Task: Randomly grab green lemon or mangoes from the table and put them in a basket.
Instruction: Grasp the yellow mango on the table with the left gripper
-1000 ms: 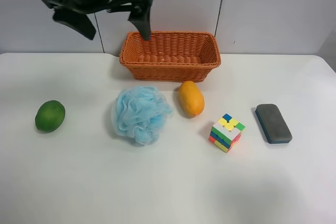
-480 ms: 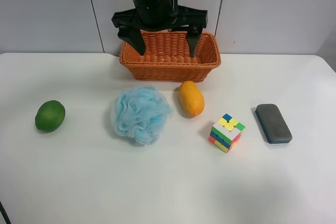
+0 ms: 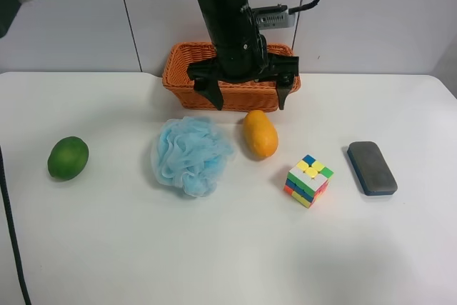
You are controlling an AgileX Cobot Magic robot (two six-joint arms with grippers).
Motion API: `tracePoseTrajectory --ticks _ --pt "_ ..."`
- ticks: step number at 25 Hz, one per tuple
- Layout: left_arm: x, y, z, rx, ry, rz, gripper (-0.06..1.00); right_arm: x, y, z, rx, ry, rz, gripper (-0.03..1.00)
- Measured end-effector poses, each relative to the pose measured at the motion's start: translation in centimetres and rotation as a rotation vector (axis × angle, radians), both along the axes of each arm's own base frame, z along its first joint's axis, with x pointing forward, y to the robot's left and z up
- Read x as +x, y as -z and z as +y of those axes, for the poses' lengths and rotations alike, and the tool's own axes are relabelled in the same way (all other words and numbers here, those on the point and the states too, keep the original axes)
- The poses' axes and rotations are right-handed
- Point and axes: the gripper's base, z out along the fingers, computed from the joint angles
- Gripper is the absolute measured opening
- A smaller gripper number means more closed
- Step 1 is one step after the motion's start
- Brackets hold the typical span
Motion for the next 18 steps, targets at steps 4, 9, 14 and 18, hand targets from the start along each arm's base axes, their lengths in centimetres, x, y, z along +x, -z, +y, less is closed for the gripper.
tracePoseTrajectory --ticks 4,9,14,18 --pt "0.6 1.2 -0.5 -0.024 -0.009 -0.018 0.99 0.0 0.0 0.0 0.000 0.000 0.000 0.99" --pt "1.2 2.8 -1.1 -0.046 -0.018 -0.037 0.99 0.0 0.0 0.0 0.000 0.000 0.000 0.99" --pt "1.8 4.9 -1.6 -0.055 -0.026 -0.045 0.99 0.0 0.0 0.0 0.000 0.000 0.000 0.99" --pt "2.3 6.2 -2.0 -0.067 -0.030 -0.060 0.99 0.0 0.0 0.0 0.000 0.000 0.000 0.99"
